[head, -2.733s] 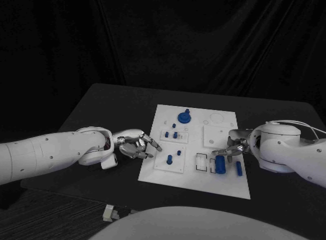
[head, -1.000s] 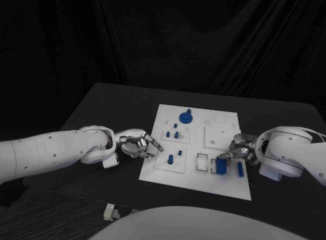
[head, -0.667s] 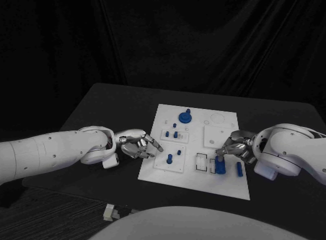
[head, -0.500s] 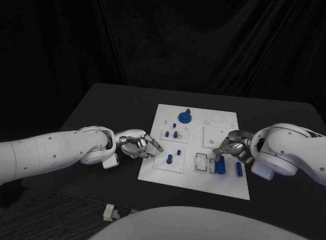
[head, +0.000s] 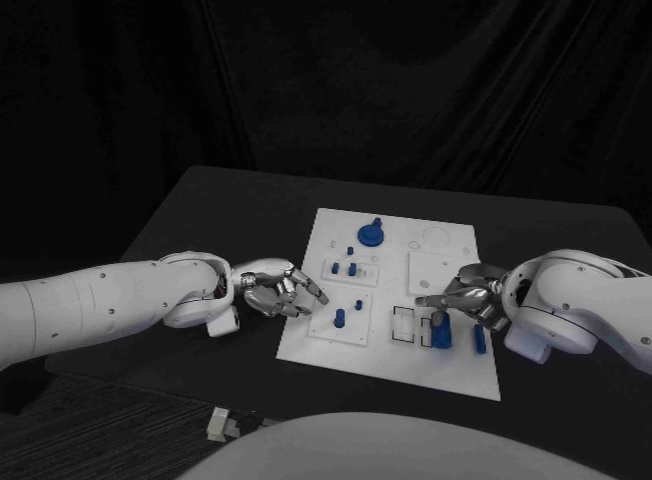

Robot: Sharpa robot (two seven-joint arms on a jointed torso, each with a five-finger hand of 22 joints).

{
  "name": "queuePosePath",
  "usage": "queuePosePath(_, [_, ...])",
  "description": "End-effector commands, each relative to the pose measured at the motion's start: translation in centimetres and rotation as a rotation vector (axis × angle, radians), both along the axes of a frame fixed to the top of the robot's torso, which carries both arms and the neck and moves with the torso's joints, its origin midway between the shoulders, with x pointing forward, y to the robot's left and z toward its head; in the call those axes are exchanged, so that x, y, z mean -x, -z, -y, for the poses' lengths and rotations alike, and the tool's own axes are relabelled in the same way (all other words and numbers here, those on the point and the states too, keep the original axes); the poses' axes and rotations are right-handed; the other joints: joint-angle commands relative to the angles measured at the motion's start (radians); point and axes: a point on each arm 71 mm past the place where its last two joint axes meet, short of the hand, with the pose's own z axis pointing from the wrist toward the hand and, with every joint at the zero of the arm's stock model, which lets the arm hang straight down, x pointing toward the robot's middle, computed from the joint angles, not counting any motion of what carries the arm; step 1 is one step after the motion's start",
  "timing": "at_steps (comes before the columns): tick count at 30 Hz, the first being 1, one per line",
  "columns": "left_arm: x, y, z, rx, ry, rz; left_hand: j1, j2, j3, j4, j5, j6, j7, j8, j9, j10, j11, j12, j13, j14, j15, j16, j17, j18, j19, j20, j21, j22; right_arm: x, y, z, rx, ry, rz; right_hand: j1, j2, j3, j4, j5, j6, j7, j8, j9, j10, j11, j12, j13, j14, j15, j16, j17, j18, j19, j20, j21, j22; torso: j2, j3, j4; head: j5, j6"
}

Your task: Assemble the parts on the task board

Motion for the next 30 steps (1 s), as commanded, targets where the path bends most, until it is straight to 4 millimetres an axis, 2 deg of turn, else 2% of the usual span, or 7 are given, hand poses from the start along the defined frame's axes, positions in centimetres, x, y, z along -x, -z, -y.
queuePosePath(1, [0.1, 0.0, 0.1, 0.014, 0.008, -0.006, -0.012, 0.001, 0.005, 0.001, 0.005, 0.002, 0.003, 0.005, 0.001, 0.007, 0.003, -0.003, 0.189, 0.104, 0.008, 0.003, 0.263, 0.013, -0.007, -0.001, -0.007, 0.165, -0.1, -0.5, 0.2, 0.065, -0.057, 0.018, -0.008, -0.001, -0.014, 0.005, -0.029, -0.005, -0.002, 0.006, 0.008, 0.107, 0.003, 0.002, 0.263, 0.105, 0.002, 0.003, 0.263, 0.008, 0.046, -0.003, 0.007, 0.221, 0.000, 0.0000, -0.0004, 0.000, 0.000])
queuePosePath(7, [0.2, -0.1, -0.1, 0.011, 0.004, -0.007, -0.012, 0.001, 0.006, 0.001, 0.007, 0.002, 0.003, 0.004, 0.001, 0.007, 0.003, -0.003, 0.189, 0.104, 0.008, 0.003, 0.263, 0.013, -0.007, -0.001, -0.007, 0.165, -0.7, -2.0, 0.8, 0.151, -0.142, 0.063, 0.001, -0.012, -0.044, 0.006, -0.065, -0.041, 0.009, -0.022, -0.005, 0.107, 0.011, 0.002, 0.263, 0.105, 0.007, 0.003, 0.263, 0.002, 0.058, 0.000, 0.031, 0.229, -0.001, -0.0002, 0.0013, 0.001, 0.000])
queuePosePath(11, [0.2, 0.0, -0.1, 0.010, 0.005, -0.009, -0.013, 0.001, 0.006, 0.002, 0.008, 0.002, 0.003, 0.004, 0.001, 0.008, 0.003, -0.003, 0.190, 0.104, 0.008, 0.003, 0.263, 0.012, -0.007, -0.001, -0.006, 0.165, -1.1, -2.4, 1.1, 0.202, -0.178, 0.081, 0.029, -0.011, -0.067, -0.001, -0.085, -0.080, 0.032, -0.094, -0.071, 0.107, 0.032, 0.002, 0.263, 0.105, 0.024, 0.003, 0.263, 0.002, 0.058, 0.014, 0.031, 0.229, 0.000, -0.0006, 0.0006, 0.001, 0.000])
queuePosePath(13, [0.2, 0.0, -0.1, 0.010, 0.006, -0.010, -0.014, 0.001, 0.007, 0.002, 0.009, 0.006, 0.005, 0.006, 0.002, 0.008, 0.004, -0.003, 0.190, 0.104, 0.008, 0.003, 0.263, 0.012, -0.006, 0.000, -0.006, 0.166, -1.3, -2.4, 1.3, 0.223, -0.189, 0.083, 0.047, -0.006, -0.072, -0.010, -0.080, -0.071, 0.036, -0.110, -0.096, 0.107, 0.034, 0.002, 0.263, 0.105, 0.028, 0.003, 0.263, 0.003, 0.057, 0.019, 0.028, 0.228, 0.000, -0.0009, 0.0011, 0.002, 0.000])
queuePosePath(17, [0.2, 0.0, 0.0, 0.009, 0.006, -0.010, -0.015, 0.001, 0.007, 0.003, 0.009, 0.008, 0.007, 0.007, 0.002, 0.009, 0.005, -0.002, 0.190, 0.104, 0.008, 0.003, 0.263, 0.012, -0.006, 0.000, -0.006, 0.166, -1.6, -2.3, 1.4, 0.251, -0.204, 0.081, 0.084, -0.001, -0.073, -0.033, -0.071, -0.051, 0.035, -0.120, -0.117, 0.107, 0.035, 0.002, 0.263, 0.105, 0.029, 0.003, 0.263, 0.003, 0.057, 0.021, 0.027, 0.228, 0.000, -0.0008, 0.0006, 0.002, 0.000])
queuePosePath(22, [0.1, 0.0, 0.0, 0.009, 0.008, -0.011, -0.016, 0.000, 0.007, 0.003, 0.009, 0.009, 0.008, 0.008, 0.002, 0.008, 0.005, -0.002, 0.190, 0.104, 0.008, 0.003, 0.263, 0.012, -0.006, 0.000, -0.006, 0.166, -1.8, -2.2, 1.4, 0.270, -0.215, 0.083, 0.088, 0.001, -0.078, -0.035, -0.073, -0.032, 0.031, -0.115, -0.119, 0.107, 0.033, 0.002, 0.263, 0.105, 0.027, 0.003, 0.263, 0.004, 0.057, 0.021, 0.026, 0.227, 0.001, -0.0003, -0.0004, 0.000, 0.000])
queuePosePath(30, [0.1, 0.0, 0.3, 0.012, 0.013, -0.013, -0.016, 0.000, 0.007, 0.003, 0.009, 0.010, 0.009, 0.009, 0.003, 0.008, 0.006, -0.002, 0.190, 0.104, 0.008, 0.003, 0.263, 0.012, -0.005, 0.000, -0.005, 0.166, -2.1, -1.8, 1.2, 0.279, -0.214, 0.081, 0.043, 0.021, -0.114, 0.003, -0.128, -0.007, 0.026, -0.125, -0.145, 0.107, 0.027, 0.002, 0.263, 0.105, 0.022, 0.003, 0.263, 0.010, 0.048, 0.016, 0.001, 0.219, 0.001, 0.0002, 0.0001, -0.006, 0.000])
